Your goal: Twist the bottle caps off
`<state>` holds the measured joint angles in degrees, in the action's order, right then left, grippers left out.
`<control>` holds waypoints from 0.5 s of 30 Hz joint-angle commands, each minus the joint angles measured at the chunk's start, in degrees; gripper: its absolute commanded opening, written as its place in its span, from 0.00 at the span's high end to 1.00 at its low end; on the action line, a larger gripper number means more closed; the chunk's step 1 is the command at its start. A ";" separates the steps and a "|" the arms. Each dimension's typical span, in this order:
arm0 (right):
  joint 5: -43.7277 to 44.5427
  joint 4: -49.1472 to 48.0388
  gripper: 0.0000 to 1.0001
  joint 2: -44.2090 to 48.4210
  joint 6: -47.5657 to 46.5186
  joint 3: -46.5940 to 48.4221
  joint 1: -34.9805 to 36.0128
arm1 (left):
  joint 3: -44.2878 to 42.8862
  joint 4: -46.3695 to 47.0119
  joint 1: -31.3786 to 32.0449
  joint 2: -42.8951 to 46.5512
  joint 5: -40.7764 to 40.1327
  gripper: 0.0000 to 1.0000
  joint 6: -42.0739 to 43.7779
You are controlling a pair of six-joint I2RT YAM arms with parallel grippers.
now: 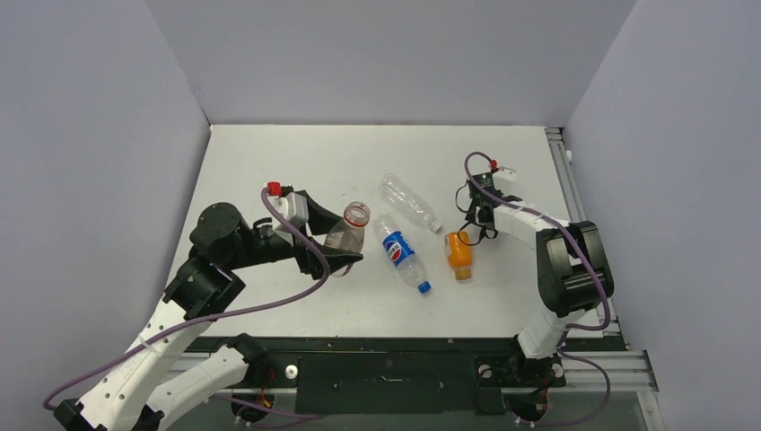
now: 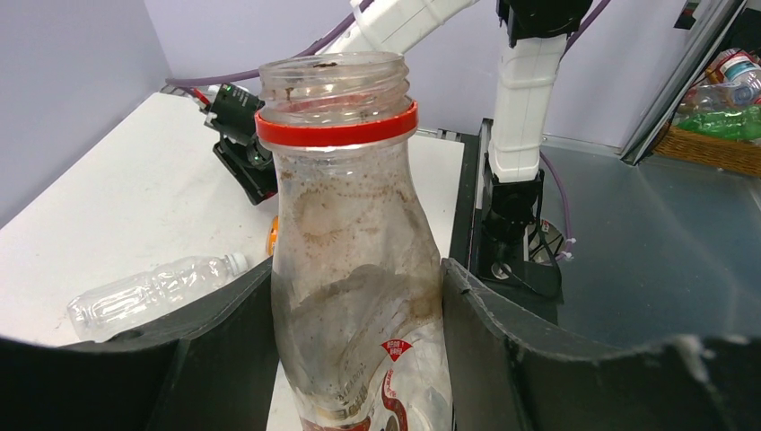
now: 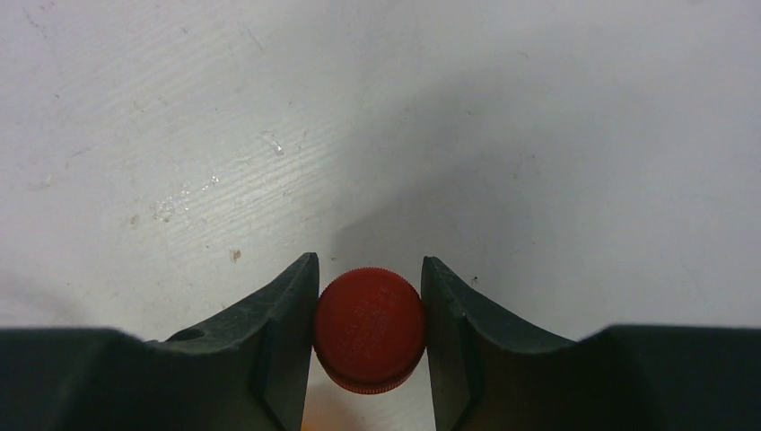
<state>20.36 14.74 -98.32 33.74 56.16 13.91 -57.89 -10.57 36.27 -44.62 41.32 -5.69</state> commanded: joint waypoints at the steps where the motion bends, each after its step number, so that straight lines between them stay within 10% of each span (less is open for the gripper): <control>1: -0.10 -0.47 0.53 0.61 0.95 3.25 -0.30 | -1.95 0.37 -0.32 1.12 -1.45 0.97 0.10; 7: -4.77 0.96 0.21 7.22 0.67 1.24 0.14 | -1.79 1.60 -0.32 0.96 -1.19 0.84 -1.41; 15: -6.56 8.05 0.19 23.26 -0.64 9.19 8.87 | -0.91 3.44 -0.37 0.60 -2.12 0.69 -2.89</control>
<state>15.40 20.25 -82.81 34.04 58.22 17.39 -57.89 -10.37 36.27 -44.12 40.66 -7.31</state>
